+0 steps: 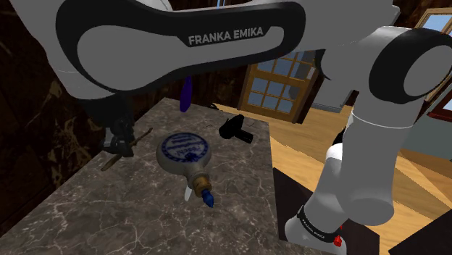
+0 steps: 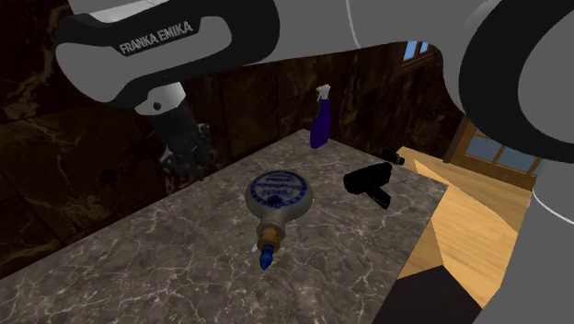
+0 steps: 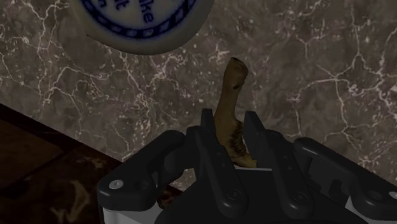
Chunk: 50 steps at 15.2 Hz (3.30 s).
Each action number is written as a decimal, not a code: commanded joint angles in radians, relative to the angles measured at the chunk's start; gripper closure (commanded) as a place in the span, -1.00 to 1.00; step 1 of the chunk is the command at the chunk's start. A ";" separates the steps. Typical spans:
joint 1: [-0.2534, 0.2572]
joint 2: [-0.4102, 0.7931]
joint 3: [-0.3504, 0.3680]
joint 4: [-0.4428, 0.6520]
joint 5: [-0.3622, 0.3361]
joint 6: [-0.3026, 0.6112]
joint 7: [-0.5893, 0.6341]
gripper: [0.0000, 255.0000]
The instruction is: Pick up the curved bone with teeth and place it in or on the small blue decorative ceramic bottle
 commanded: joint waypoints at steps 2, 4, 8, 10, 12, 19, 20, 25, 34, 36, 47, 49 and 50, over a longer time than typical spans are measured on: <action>-0.048 -0.101 -0.016 -0.121 0.034 0.041 -0.057 1.00; -0.076 -0.172 -0.032 -0.204 0.056 0.068 -0.100 1.00; -0.120 -0.302 -0.074 -0.350 0.091 0.110 -0.191 1.00; -0.137 -0.362 -0.100 -0.414 0.104 0.126 -0.238 1.00; -0.153 -0.418 -0.127 -0.473 0.112 0.140 -0.284 1.00; -0.152 -0.401 -0.126 -0.549 0.103 0.231 -0.263 1.00; -0.152 -0.397 -0.125 -0.559 0.101 0.244 -0.260 1.00; -0.153 -0.377 -0.123 -0.607 0.091 0.309 -0.243 1.00; -0.153 -0.369 -0.122 -0.621 0.087 0.330 -0.237 1.00; -0.154 -0.369 -0.122 -0.621 0.087 0.330 -0.237 -1.00; -0.144 -0.394 -0.114 -0.519 0.106 0.204 -0.248 -1.00; -0.144 -0.394 -0.114 -0.519 0.106 0.204 -0.248 -1.00; -0.144 -0.394 -0.114 -0.519 0.106 0.204 -0.248 -1.00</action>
